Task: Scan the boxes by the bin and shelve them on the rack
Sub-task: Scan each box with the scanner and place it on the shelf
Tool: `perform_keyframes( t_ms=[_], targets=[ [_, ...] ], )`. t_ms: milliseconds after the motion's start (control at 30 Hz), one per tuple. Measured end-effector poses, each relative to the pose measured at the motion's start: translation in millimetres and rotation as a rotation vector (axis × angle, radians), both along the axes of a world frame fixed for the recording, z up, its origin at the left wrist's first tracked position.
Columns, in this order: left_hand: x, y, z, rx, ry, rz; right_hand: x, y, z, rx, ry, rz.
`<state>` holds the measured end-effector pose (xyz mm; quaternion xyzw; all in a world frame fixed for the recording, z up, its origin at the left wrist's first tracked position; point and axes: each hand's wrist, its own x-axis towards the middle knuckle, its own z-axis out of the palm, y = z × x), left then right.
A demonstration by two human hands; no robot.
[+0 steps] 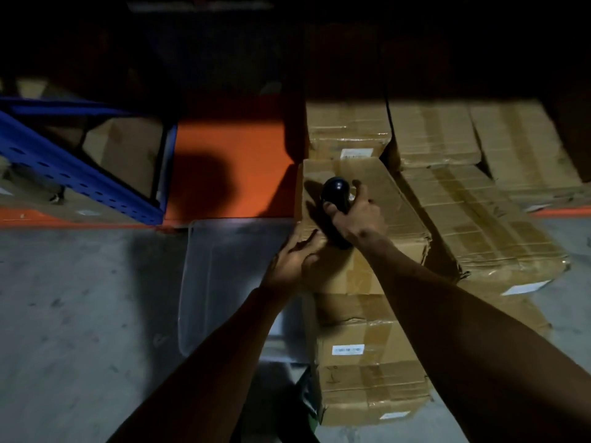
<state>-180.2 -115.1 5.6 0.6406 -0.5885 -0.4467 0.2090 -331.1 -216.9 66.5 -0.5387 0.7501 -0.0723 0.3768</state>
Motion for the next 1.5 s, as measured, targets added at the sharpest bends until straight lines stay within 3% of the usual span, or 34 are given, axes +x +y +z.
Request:
perform_keyframes(
  t_ms=[67, 200, 333, 400, 533, 833, 1033, 1167, 1300, 1500],
  targets=[
    [-1, -1, 6, -0.033, 0.027, 0.020, 1, -1, -2, 0.018, -0.013, 0.008],
    [1, -10, 22, -0.037, -0.109, -0.093, -9, 8, 13, -0.006, -0.195, -0.084],
    [5, -17, 31, -0.022, -0.444, -0.299, -40, 47, 44, -0.113, -0.644, -0.375],
    [3, -23, 32, -0.071, -0.605, -0.404, -57, 67, 55, -0.146, -0.773, -0.462],
    [-12, -34, 32, -0.105, -0.547, -0.547, -80, 101, 60, -0.060, -0.967, -0.580],
    [-23, -37, 6, -0.239, -0.708, -0.601, -102, 178, 30, -0.241, -0.559, -0.617],
    [-22, -38, -3, -0.315, -0.802, -0.616, -95, 205, 14, -0.259, -0.675, -0.612],
    [-26, -32, -12, -0.453, -0.924, -0.558, -90, 214, 2, -0.299, -0.532, -0.530],
    [-25, -31, -11, -0.457, -0.925, -0.551, -84, 213, -2, -0.345, -0.480, -0.471],
    [-25, -29, -13, -0.481, -0.913, -0.534, -76, 206, -12, -0.429, -0.418, -0.566]
  ],
)
